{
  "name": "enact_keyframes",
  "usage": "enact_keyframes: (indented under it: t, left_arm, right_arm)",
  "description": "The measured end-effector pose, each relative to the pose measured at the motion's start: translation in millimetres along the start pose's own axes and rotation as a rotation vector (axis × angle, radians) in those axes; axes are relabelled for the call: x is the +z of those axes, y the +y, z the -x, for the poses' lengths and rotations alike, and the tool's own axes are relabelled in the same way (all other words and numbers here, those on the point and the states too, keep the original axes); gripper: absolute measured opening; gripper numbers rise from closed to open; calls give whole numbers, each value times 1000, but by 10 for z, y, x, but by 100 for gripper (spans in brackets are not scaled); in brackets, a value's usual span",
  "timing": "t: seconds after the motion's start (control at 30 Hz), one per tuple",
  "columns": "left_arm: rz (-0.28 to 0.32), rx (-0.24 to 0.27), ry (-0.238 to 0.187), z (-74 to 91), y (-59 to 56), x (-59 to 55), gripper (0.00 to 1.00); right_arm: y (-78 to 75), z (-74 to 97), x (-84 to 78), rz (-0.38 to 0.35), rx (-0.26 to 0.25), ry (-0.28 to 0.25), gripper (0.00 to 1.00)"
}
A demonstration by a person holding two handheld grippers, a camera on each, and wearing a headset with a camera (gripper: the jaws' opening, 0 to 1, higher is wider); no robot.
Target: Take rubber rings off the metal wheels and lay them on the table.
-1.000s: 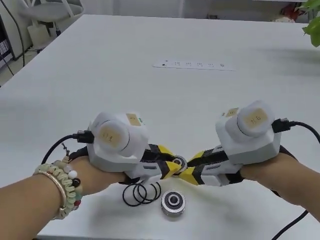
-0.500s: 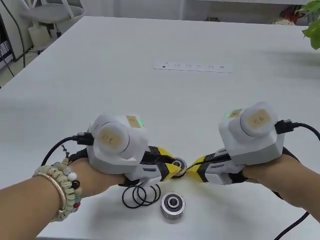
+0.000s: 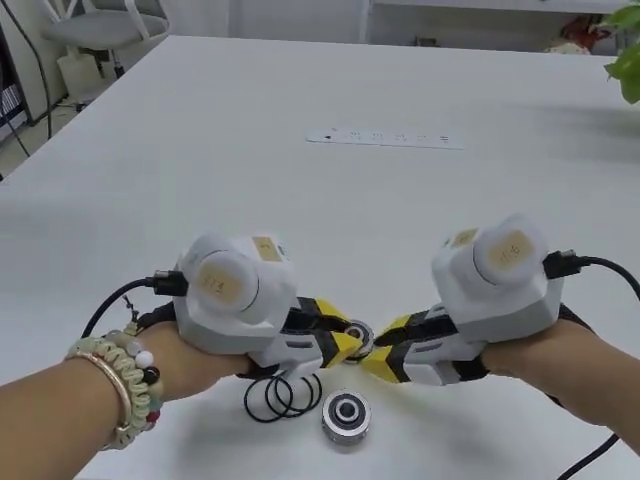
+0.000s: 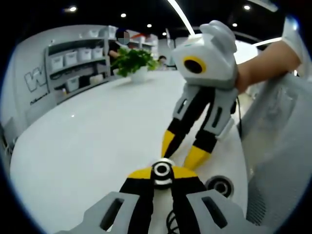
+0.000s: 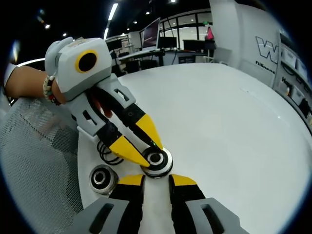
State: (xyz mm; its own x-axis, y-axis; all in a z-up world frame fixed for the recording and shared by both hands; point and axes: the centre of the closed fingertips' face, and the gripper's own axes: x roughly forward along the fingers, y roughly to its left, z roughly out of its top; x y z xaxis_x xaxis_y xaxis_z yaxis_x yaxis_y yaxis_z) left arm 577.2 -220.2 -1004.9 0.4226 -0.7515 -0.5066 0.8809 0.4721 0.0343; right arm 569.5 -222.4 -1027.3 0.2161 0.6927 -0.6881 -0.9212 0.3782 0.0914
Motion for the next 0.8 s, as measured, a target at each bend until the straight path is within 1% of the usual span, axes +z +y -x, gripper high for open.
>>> enact_keyframes:
  t: [0.07, 0.1, 0.17, 0.2, 0.3, 0.57, 0.8]
  left_arm:
    - [0, 0, 0, 0, 1, 0, 13]
    - [0, 0, 0, 0, 1, -1, 13]
    - [0, 0, 0, 0, 1, 0, 13]
    - [0, 1, 0, 0, 1, 0, 13]
    - [0, 0, 0, -1, 3, 1, 13]
    - [-1, -2, -2, -1, 5, 1, 13]
    - [1, -1, -2, 0, 0, -1, 13]
  right_arm:
    - [42, -26, 24, -21, 19, -18, 24]
    - [32, -31, 42, -9, 7, -24, 25]
    - [-6, -39, 61, 15, -23, -30, 23]
    - [6, -44, 60, 22, -16, -29, 24]
    - [0, -25, 68, 28, -14, -34, 23]
    - [2, 5, 44, 32, 1, -22, 19]
    - [7, 40, 20, 3, 18, -16, 15]
